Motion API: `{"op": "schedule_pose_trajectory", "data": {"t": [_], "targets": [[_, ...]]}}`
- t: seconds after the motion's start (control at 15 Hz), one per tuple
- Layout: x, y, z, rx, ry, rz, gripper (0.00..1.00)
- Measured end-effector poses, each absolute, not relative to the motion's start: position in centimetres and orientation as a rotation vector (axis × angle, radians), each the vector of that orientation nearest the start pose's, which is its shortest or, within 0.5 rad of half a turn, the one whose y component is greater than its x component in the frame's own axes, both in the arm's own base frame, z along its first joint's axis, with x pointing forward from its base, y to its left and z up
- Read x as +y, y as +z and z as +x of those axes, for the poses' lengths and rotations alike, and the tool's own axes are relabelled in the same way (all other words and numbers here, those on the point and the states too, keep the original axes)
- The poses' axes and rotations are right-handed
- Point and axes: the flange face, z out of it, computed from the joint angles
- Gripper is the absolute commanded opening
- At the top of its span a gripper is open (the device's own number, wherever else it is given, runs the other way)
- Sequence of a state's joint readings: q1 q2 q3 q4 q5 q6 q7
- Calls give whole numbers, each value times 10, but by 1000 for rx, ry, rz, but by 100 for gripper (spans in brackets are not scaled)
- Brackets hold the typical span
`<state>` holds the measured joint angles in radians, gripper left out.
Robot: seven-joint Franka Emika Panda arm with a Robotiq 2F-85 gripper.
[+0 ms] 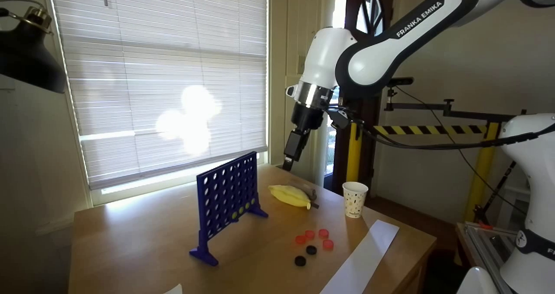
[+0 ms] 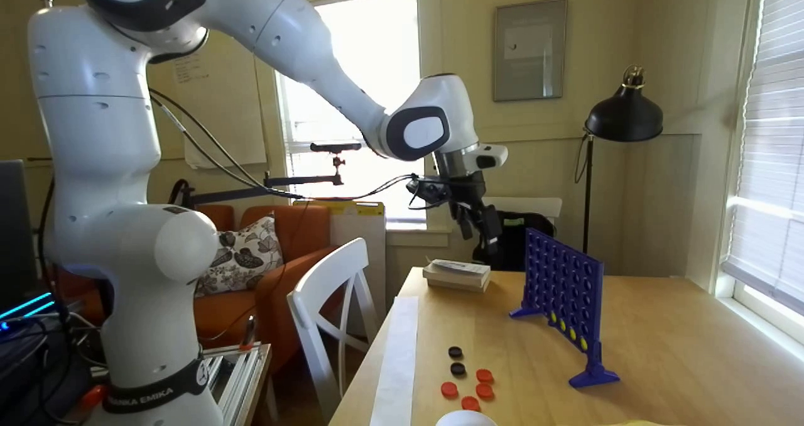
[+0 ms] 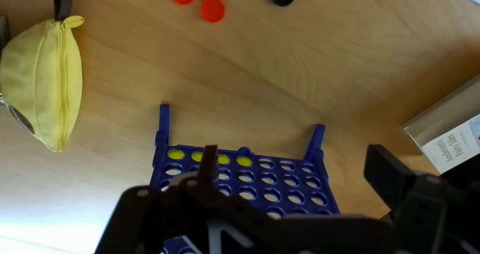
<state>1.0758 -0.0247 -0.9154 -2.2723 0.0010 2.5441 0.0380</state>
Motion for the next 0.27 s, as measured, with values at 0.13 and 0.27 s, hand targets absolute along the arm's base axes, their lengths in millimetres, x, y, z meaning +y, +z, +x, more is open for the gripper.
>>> {"op": "schedule_pose_trajectory", "data": {"t": [0.13, 0.27], "targets": [[84, 391, 535, -180, -432, -3064, 100], [85, 390, 535, -181, -431, -3065, 100]]}}
